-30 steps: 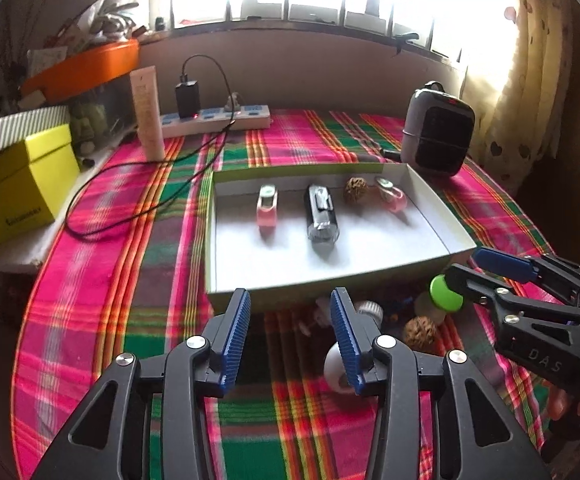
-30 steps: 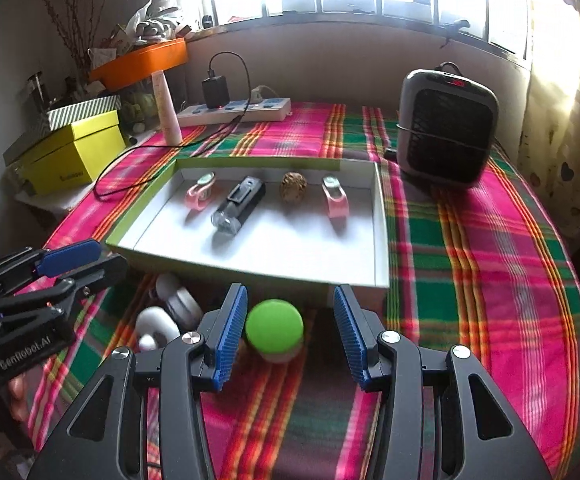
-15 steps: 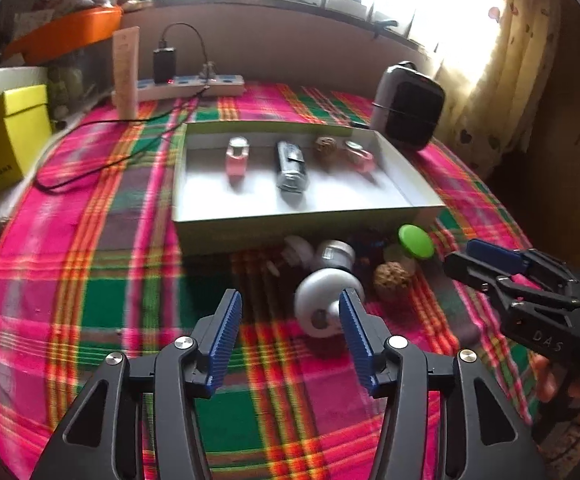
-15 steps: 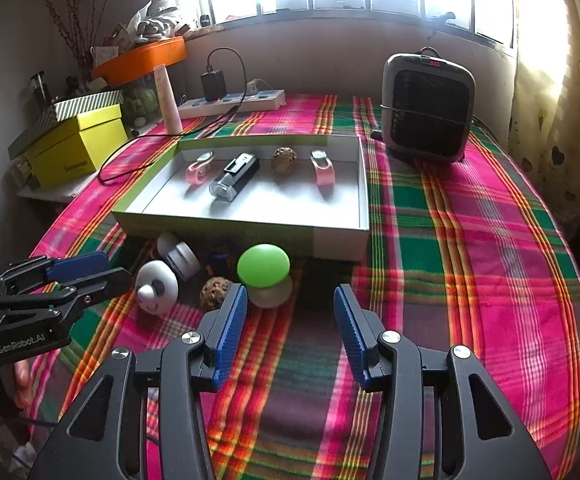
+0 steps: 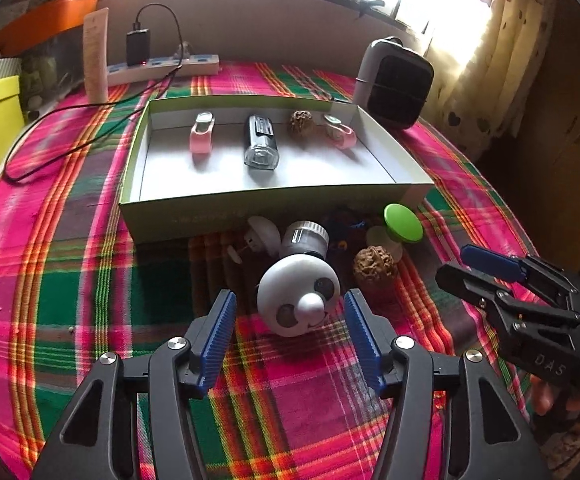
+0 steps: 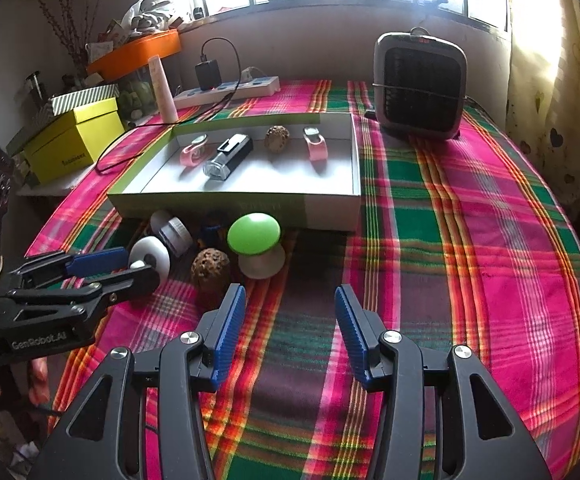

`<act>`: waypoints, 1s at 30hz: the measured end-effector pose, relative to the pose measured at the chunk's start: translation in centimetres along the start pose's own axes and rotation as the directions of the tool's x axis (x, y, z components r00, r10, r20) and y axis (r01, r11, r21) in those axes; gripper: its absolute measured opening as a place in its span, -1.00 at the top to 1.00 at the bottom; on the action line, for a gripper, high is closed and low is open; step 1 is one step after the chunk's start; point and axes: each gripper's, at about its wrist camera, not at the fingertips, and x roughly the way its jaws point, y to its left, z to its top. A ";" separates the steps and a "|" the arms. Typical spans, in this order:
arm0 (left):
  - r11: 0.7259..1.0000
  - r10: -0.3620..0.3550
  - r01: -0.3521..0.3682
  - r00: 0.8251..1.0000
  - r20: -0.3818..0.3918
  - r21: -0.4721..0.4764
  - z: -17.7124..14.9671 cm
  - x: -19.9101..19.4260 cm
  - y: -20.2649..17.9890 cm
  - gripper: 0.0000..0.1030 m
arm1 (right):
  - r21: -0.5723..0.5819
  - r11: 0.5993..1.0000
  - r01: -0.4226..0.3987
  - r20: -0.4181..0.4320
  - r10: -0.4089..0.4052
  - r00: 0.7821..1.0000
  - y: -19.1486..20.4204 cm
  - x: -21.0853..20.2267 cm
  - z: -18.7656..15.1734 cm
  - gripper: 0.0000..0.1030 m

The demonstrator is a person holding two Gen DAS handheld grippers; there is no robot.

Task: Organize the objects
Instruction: 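Close left tool on white panda-face object while right tool approaches walnut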

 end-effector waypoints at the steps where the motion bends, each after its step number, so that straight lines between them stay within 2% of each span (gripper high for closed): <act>1: 1.000 0.004 -0.004 1.000 -0.003 -0.001 0.0 0.1 0.0 -0.08 | 0.000 1.000 -0.001 0.000 0.001 1.000 0.0 0.0 0.0 0.07; 12: 1.000 0.019 -0.019 1.000 0.008 -0.006 0.4 0.5 0.2 -0.04 | 0.000 1.000 -0.003 -0.016 0.003 1.000 0.1 0.5 0.0 0.07; 19: 0.999 0.048 -0.048 0.999 0.014 -0.020 0.3 0.4 0.7 0.36 | -0.010 1.000 -0.004 -0.019 0.004 1.000 0.5 0.5 0.0 0.07; 30: 0.996 0.063 -0.062 0.998 0.025 -0.058 -0.2 -0.3 2.0 0.36 | -0.043 0.999 -0.032 -0.034 0.030 0.999 2.1 1.1 0.2 0.07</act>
